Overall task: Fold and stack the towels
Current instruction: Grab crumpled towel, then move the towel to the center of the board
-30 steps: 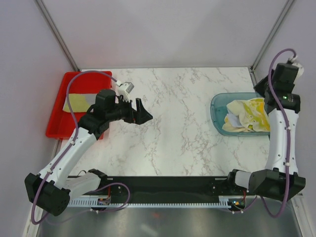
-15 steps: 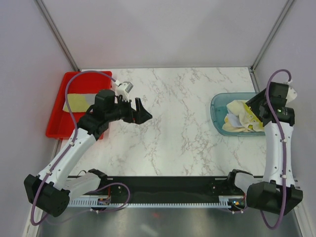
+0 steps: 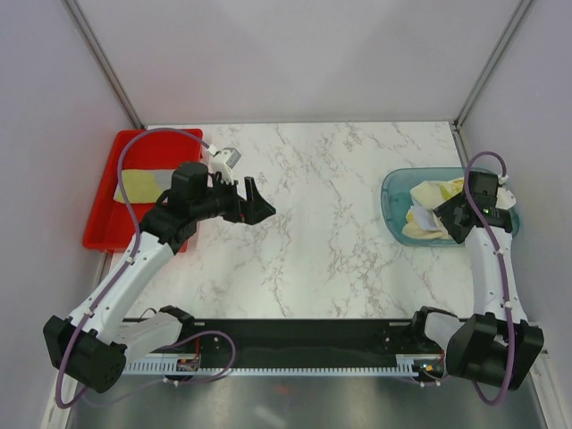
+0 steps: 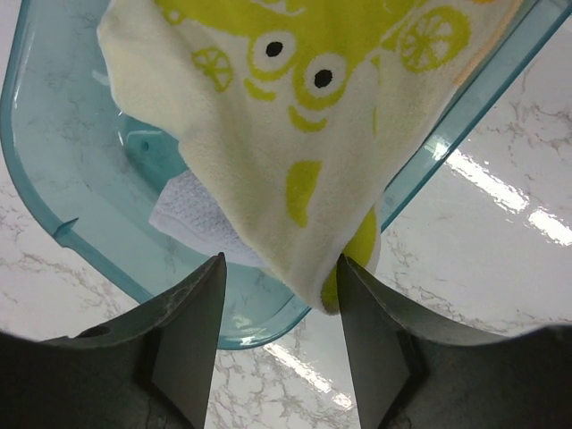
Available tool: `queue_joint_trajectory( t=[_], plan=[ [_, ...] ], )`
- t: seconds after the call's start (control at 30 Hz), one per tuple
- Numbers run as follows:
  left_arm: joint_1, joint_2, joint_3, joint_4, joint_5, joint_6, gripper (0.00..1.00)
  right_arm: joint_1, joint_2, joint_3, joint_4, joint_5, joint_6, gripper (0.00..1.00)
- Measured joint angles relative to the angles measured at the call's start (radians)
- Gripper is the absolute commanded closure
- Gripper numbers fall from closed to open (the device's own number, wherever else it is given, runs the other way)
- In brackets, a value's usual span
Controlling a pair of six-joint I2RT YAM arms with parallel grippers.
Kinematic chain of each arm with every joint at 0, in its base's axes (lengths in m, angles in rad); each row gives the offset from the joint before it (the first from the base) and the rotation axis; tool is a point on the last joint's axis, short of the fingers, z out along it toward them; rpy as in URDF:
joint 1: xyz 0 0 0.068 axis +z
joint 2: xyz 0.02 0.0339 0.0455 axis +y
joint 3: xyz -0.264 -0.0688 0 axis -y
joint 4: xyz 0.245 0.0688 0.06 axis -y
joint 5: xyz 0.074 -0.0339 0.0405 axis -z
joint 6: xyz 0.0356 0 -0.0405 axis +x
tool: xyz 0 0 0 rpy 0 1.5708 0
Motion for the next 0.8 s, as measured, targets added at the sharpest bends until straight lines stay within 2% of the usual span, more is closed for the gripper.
queue_joint_trajectory(
  t=[0.07, 0.13, 0.17, 0.33, 0.43, 0.53, 0.63, 0.73, 0.8],
  plan=[
    [0.0, 0.0, 0.0, 0.0, 0.0, 0.0, 0.01, 0.0, 0.0, -0.017, 0.013, 0.018, -0.001, 0.46],
    [0.0, 0.0, 0.0, 0.0, 0.0, 0.0, 0.01, 0.0, 0.001, -0.032, 0.032, 0.033, -0.014, 0.87],
    [0.0, 0.0, 0.0, 0.0, 0.0, 0.0, 0.01, 0.0, 0.002, -0.039, 0.045, 0.038, -0.023, 1.0],
    [0.0, -0.002, 0.0, 0.0, -0.002, 0.0, 0.0, -0.001, 0.013, 0.023, 0.06, 0.026, -0.083, 1.0],
    [0.0, -0.011, 0.0, 0.0, -0.024, -0.007, 0.0, -0.002, 0.034, 0.226, 0.045, -0.061, -0.132, 1.0],
    [0.0, -0.031, 0.001, 0.0, -0.03, -0.023, 0.01, 0.008, 0.093, 0.525, 0.111, -0.244, -0.138, 1.0],
    [0.0, -0.035, 0.022, -0.003, -0.025, -0.037, 0.03, 0.119, 0.119, 0.694, 0.214, -0.387, -0.104, 1.0],
    [0.0, -0.037, 0.048, -0.008, -0.027, -0.045, 0.03, 0.298, 0.118, 0.723, 0.263, -0.471, -0.071, 1.0],
    [0.0, -0.045, 0.056, -0.008, -0.039, -0.049, 0.04, 0.362, 0.109, 0.687, 0.283, -0.521, -0.047, 1.0]
  ],
)
